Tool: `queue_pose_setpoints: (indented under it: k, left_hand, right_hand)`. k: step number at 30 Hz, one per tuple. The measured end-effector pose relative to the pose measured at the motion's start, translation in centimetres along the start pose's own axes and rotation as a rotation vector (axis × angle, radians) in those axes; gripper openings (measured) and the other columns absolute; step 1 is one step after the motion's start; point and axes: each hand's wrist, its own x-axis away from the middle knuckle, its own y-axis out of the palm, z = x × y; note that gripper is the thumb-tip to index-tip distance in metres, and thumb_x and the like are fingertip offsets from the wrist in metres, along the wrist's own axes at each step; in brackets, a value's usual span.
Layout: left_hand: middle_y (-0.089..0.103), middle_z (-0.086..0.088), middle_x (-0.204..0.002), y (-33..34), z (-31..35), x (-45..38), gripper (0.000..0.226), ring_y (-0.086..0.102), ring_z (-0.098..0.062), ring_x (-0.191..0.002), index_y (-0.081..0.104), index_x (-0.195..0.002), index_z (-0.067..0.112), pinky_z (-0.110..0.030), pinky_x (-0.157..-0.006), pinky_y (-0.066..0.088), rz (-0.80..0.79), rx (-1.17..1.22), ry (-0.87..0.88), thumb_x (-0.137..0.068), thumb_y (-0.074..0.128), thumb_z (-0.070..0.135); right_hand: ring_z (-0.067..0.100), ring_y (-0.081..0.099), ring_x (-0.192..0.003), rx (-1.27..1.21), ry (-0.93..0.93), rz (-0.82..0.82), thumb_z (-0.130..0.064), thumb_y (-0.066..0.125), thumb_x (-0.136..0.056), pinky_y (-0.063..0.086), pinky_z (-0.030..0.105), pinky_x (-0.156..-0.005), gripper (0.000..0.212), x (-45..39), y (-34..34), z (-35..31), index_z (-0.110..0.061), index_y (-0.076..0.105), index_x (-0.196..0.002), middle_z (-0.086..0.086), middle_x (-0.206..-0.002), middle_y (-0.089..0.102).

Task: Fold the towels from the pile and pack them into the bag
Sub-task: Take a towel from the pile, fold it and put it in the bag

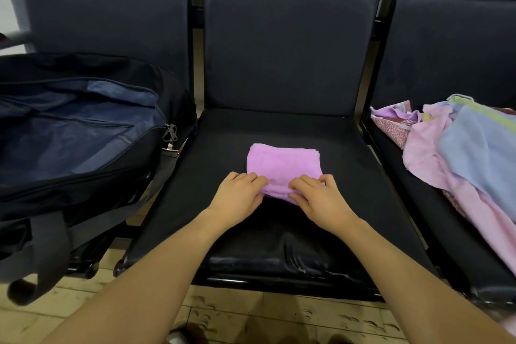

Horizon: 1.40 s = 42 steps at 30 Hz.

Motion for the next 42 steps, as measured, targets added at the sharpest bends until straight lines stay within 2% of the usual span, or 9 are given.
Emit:
queue_pose_setpoints:
  k: [3, 7, 11, 13, 18, 24, 32, 39, 42]
  left_hand:
    - [0.064, 0.003, -0.079, -0.3, -0.4, -0.1, 0.024, 0.062, -0.018, -0.065, 0.062, -0.093, 0.013, -0.029, -0.078, 0.044, 0.054, 0.111, -0.046, -0.085, 0.042, 0.024]
    - [0.058, 0.007, -0.09, -0.8, -0.9, -0.1, 0.013, 0.056, -0.014, -0.077, 0.055, -0.106, 0.012, -0.036, -0.101, 0.035, 0.04, 0.255, -0.161, -0.095, 0.053, 0.017]
    - [0.061, 0.001, -0.09, -1.3, -1.0, -2.0, 0.025, 0.06, -0.02, -0.084, 0.048, -0.116, 0.013, -0.037, -0.084, 0.05, 0.137, 0.483, -0.46, -0.096, 0.054, 0.027]
    - [0.064, -0.003, -0.096, -1.2, -1.0, -3.6, 0.029, 0.062, -0.023, -0.088, 0.047, -0.117, 0.013, -0.039, -0.078, 0.052, 0.172, 0.474, -0.573, -0.096, 0.053, 0.033]
    - [0.064, -0.004, -0.103, 0.3, -1.3, -8.1, 0.032, 0.062, -0.023, -0.092, 0.051, -0.117, 0.011, -0.031, -0.077, 0.041, 0.13, 0.24, -0.674, -0.096, 0.051, 0.036]
    - [0.058, -0.009, -0.118, 3.1, -3.1, -10.5, 0.041, 0.057, -0.026, -0.106, 0.044, -0.126, 0.013, -0.034, -0.087, 0.039, -0.121, -0.061, -0.688, -0.098, 0.043, 0.043]
    - [0.056, -0.011, -0.119, 4.4, -1.1, -7.9, 0.041, 0.052, -0.029, -0.108, 0.035, -0.136, 0.019, -0.037, -0.09, 0.035, -0.186, -0.255, -0.635, -0.104, 0.021, 0.041]
    - [0.063, -0.007, -0.105, 2.7, -0.3, -6.0, 0.027, 0.06, -0.026, -0.097, 0.04, -0.125, 0.014, -0.037, -0.087, 0.04, -0.165, -0.283, -0.652, -0.098, 0.037, 0.016]
    - [0.064, -0.005, -0.072, 0.7, -1.1, -4.9, 0.027, 0.062, -0.025, -0.068, 0.061, -0.102, 0.018, -0.038, -0.069, 0.047, 0.008, -0.39, -0.661, -0.08, 0.072, 0.028]
  right_hand:
    - [0.007, 0.048, -0.075, -0.044, 0.09, -0.144, -0.062, 0.046, -0.083, 0.022, 0.028, -0.087, 0.04, 1.3, -0.6, 1.3, -0.029, 0.051, -0.105, -0.015, -0.091, 0.058]
    - [0.011, 0.05, -0.071, -0.149, 0.24, -0.005, -0.021, 0.062, -0.083, 0.023, 0.026, -0.089, 0.008, 1.3, -0.5, 2.1, -0.018, 0.057, -0.088, -0.008, -0.074, 0.056]
    - [0.005, 0.051, -0.062, -0.732, 0.559, 0.291, -0.006, 0.064, -0.083, 0.043, 0.016, -0.066, 0.016, -1.2, -1.3, 1.2, -0.017, 0.055, -0.077, -0.004, -0.067, 0.056]
    - [0.003, 0.05, -0.061, -0.757, 0.67, 0.365, -0.008, 0.063, -0.087, 0.042, 0.013, -0.058, 0.014, -2.7, -1.4, 0.9, -0.015, 0.053, -0.079, -0.005, -0.068, 0.055]
    - [0.018, 0.049, -0.07, -0.527, 0.929, 0.304, -0.019, 0.055, -0.091, 0.04, 0.035, -0.09, 0.005, -5.6, 0.5, 1.3, -0.014, 0.054, -0.09, -0.009, -0.068, 0.049]
    - [0.029, 0.046, -0.11, -0.087, 0.95, 0.167, -0.047, 0.061, -0.086, 0.026, 0.039, -0.095, 0.044, -5.8, 2.9, 3.4, -0.011, 0.057, -0.111, 0.008, -0.115, 0.052]
    - [0.029, 0.041, -0.11, 0.003, 0.941, 0.049, -0.065, 0.054, -0.084, 0.027, 0.039, -0.096, 0.064, -5.3, 3.7, 2.5, -0.006, 0.062, -0.109, 0.011, -0.122, 0.044]
    - [0.024, 0.041, -0.113, -0.109, 0.91, 0.084, -0.052, 0.053, -0.091, 0.027, 0.034, -0.1, 0.051, -5.0, 2.2, -0.3, -0.009, 0.055, -0.118, 0.007, -0.125, 0.041]
    - [0.021, 0.047, -0.108, -0.234, 0.862, 0.178, -0.048, 0.053, -0.093, 0.027, 0.035, -0.1, 0.043, -5.2, 0.8, -2.3, -0.01, 0.054, -0.113, 0.005, -0.117, 0.048]
